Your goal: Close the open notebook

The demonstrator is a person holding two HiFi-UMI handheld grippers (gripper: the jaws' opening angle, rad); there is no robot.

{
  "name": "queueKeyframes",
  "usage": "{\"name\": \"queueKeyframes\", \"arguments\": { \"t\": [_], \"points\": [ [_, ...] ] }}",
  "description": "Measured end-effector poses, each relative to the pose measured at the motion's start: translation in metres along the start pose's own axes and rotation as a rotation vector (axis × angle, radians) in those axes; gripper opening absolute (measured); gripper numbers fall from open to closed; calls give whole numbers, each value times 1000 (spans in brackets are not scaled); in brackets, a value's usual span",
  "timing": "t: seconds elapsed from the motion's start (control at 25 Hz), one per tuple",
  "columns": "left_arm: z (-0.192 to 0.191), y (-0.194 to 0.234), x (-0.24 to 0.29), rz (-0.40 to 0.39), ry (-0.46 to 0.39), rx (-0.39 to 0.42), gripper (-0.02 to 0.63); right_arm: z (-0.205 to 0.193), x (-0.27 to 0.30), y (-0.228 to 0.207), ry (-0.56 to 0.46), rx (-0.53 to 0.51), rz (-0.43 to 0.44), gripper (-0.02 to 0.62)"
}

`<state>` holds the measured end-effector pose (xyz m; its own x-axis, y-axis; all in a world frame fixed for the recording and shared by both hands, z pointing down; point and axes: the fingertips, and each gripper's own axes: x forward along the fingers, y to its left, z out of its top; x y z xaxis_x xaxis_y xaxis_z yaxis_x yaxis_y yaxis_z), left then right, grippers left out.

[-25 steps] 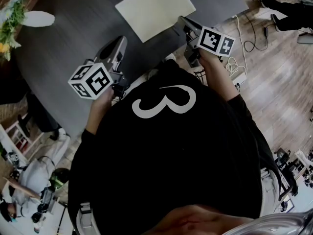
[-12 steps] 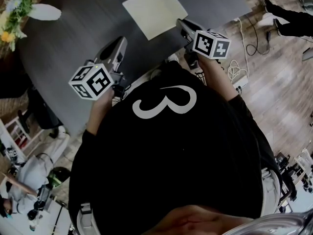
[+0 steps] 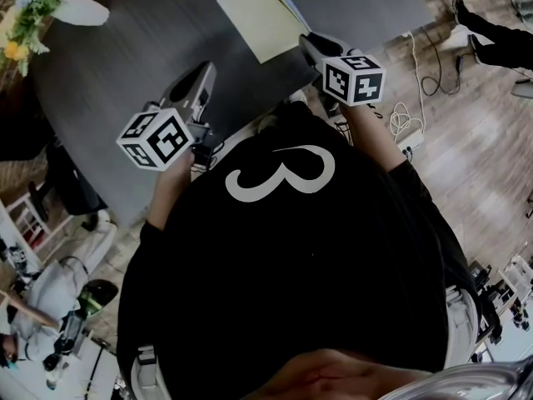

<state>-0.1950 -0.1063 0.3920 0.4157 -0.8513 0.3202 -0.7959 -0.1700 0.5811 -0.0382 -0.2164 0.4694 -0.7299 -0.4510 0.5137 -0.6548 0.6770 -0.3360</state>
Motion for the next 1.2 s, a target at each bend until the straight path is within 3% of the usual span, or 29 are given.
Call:
{"name": "queueKeyframes", "arguments": {
  "t": [0.84, 1.04, 1.2],
  "points": [
    [-25, 31, -34, 33, 20, -68, 12, -43, 26, 26, 226, -540, -113, 94],
    [-27, 40, -33, 51, 25, -91, 12, -48, 31, 27, 285, -563, -95, 127],
    [-29, 41, -38, 72, 17, -87, 12, -52, 29, 44, 296, -504, 5, 230]
  ]
}}
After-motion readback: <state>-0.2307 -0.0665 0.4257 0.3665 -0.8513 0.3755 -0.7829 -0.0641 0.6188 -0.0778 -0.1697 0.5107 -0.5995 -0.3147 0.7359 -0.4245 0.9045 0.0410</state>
